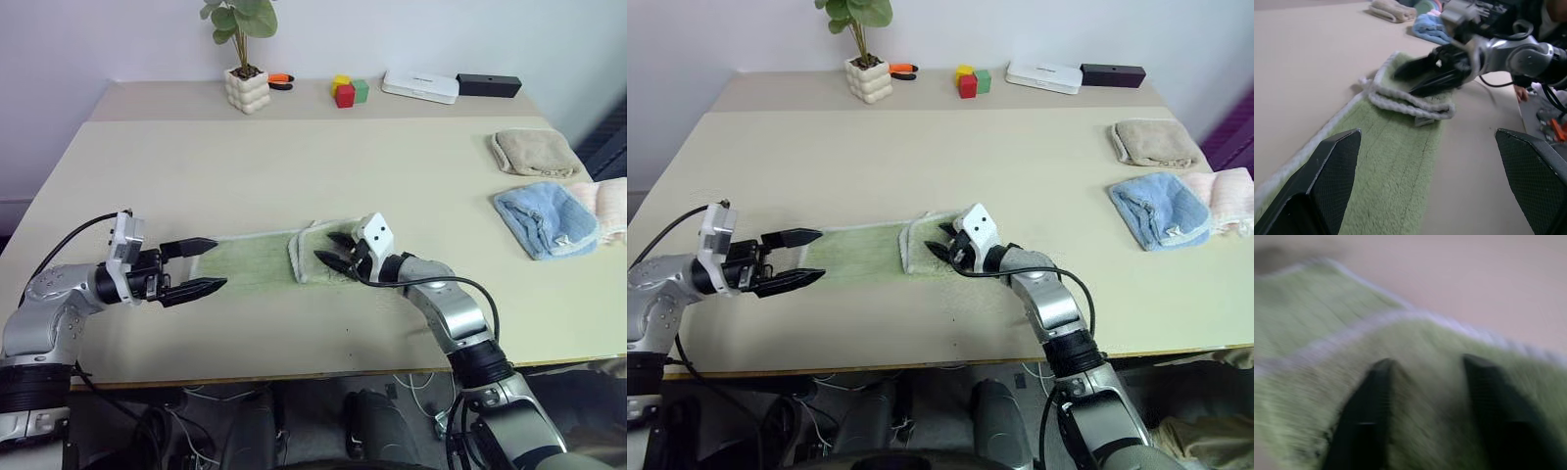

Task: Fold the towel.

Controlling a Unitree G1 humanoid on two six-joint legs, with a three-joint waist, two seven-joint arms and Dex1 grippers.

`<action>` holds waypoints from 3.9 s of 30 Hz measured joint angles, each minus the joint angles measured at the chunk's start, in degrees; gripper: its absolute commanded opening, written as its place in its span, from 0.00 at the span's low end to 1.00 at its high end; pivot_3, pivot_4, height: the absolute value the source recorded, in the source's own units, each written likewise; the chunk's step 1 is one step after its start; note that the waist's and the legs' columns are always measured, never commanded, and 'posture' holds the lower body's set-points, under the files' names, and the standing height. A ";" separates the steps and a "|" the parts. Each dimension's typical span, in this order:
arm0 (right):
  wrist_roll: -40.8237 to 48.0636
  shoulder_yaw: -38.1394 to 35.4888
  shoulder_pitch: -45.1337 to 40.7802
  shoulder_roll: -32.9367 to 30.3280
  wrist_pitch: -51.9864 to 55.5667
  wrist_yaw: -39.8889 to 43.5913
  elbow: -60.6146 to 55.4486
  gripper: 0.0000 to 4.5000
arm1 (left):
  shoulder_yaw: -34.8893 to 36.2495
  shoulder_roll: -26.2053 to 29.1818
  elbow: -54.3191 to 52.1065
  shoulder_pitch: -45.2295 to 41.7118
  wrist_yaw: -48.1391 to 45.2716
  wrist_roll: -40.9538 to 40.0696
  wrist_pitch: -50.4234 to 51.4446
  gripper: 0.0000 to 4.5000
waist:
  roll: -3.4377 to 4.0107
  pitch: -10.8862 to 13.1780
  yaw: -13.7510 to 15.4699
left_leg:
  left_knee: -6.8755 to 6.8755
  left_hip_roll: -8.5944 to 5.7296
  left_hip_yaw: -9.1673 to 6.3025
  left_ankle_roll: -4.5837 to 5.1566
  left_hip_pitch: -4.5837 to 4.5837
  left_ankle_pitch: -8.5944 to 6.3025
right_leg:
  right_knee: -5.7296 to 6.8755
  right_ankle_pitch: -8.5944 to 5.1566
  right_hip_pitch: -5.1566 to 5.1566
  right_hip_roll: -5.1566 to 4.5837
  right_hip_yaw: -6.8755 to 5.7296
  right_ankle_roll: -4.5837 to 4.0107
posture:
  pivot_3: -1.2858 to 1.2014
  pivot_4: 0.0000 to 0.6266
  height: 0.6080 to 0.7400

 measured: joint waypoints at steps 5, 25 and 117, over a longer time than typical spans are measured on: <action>2.66 -2.10 -3.79 -0.69 3.53 1.27 -3.49 0.99 | 1.74 -0.03 -6.07 5.09 5.43 -2.91 5.98 1.00 | 0.01 0.01 0.03 | -0.01 0.00 -0.02 0.00 -0.01 -0.01 | -0.02 0.00 -0.01 -0.02 0.01 0.00 | 0.52 0.24 0.96; 11.50 -8.58 -1.34 -20.47 3.82 21.00 -14.81 0.99 | 17.58 -12.93 -22.43 31.43 56.94 -52.04 40.11 1.00 | -0.02 0.04 0.53 | 0.05 -0.10 -0.31 0.06 0.13 -0.06 | -0.17 -0.22 0.05 -0.31 -0.02 -0.39 | 0.52 0.24 0.96; 20.56 -18.80 6.39 -3.09 11.30 -10.09 -23.50 0.14 | -10.94 -33.37 -8.27 -14.60 37.09 -2.28 14.69 0.01 | 0.45 -0.26 1.83 | 0.13 -0.15 -0.38 0.25 0.09 -0.13 | -0.92 0.07 0.81 -0.02 -0.30 0.06 | 0.52 0.24 0.96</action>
